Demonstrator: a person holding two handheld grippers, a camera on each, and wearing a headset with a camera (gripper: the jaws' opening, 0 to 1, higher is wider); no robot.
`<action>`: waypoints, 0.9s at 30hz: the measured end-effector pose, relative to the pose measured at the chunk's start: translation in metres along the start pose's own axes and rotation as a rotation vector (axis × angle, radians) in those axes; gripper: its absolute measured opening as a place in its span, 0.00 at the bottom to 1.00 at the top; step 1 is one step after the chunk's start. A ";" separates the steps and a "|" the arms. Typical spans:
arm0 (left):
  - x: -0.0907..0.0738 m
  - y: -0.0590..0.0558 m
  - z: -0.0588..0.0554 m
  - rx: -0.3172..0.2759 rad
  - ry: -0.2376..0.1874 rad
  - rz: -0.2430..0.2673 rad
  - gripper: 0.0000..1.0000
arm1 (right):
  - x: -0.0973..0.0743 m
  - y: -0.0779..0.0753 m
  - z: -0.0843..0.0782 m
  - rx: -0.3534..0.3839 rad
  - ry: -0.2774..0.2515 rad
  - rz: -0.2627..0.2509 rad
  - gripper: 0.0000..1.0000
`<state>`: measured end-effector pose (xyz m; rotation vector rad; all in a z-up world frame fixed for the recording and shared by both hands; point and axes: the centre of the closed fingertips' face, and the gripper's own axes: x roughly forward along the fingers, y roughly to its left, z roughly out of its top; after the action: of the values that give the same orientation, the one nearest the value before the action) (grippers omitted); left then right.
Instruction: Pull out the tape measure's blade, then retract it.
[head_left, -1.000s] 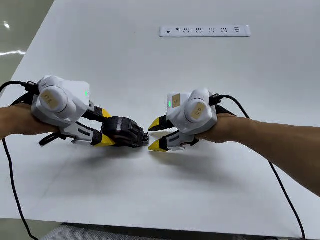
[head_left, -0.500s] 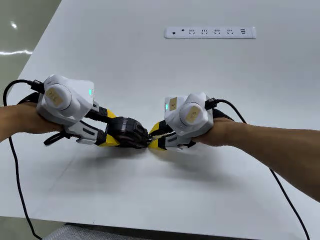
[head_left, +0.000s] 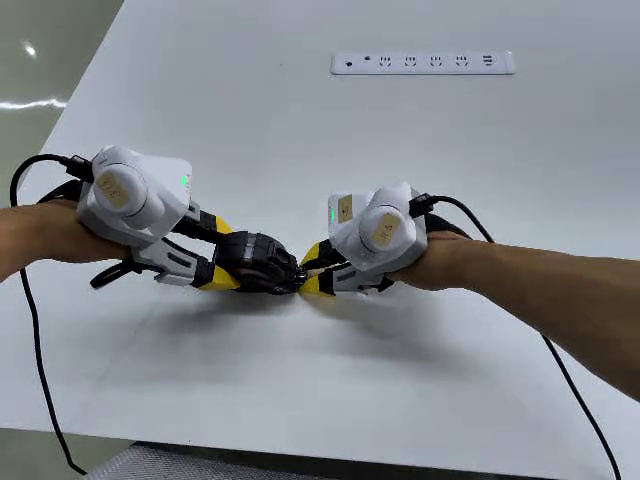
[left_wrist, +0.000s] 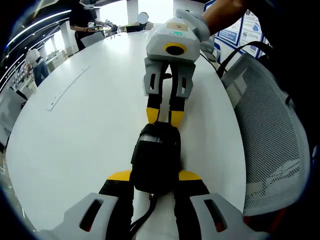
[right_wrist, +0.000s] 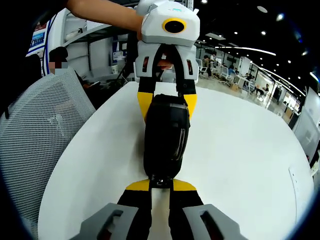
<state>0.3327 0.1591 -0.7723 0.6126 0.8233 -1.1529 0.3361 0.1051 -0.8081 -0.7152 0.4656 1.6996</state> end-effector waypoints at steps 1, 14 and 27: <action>0.000 0.000 0.000 0.000 0.001 0.000 0.25 | 0.000 0.000 0.000 -0.003 0.002 0.000 0.08; 0.000 0.000 0.000 -0.008 -0.001 0.000 0.25 | -0.006 -0.001 -0.005 -0.017 0.017 -0.002 0.08; -0.001 0.000 0.001 -0.008 -0.002 -0.003 0.25 | -0.017 -0.001 -0.015 -0.021 0.038 -0.001 0.08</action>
<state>0.3324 0.1585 -0.7712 0.6039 0.8274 -1.1524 0.3421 0.0837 -0.8076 -0.7640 0.4746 1.6949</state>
